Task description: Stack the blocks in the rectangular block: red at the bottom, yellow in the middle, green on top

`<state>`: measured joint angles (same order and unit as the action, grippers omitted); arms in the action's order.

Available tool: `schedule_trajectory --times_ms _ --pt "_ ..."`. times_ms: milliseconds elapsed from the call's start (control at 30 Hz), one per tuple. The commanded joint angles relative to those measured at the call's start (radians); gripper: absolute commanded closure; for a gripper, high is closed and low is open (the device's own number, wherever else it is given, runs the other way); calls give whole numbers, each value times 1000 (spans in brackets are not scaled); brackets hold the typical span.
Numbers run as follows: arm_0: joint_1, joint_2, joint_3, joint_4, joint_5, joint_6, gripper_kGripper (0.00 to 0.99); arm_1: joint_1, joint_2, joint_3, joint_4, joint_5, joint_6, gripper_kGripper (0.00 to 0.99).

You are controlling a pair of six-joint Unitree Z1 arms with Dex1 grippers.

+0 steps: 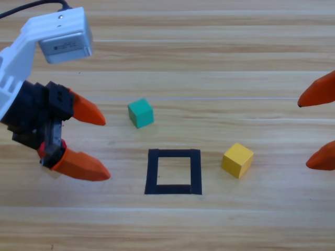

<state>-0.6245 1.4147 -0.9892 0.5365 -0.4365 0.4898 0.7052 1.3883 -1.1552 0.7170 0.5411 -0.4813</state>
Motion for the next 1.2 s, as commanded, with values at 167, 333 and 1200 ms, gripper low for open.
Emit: schedule_trajectory --times_ms 167,333,1200 --pt "-17 -10 7 13 21 1 0 23 92 -1 12 -44 15 8" --pt "-17 -10 9 14 30 0 0 23 166 -46 -2 -132 139 10" --pt "94 124 -72 89 674 -918 0 33 577 -201 -65 -530 282 40"
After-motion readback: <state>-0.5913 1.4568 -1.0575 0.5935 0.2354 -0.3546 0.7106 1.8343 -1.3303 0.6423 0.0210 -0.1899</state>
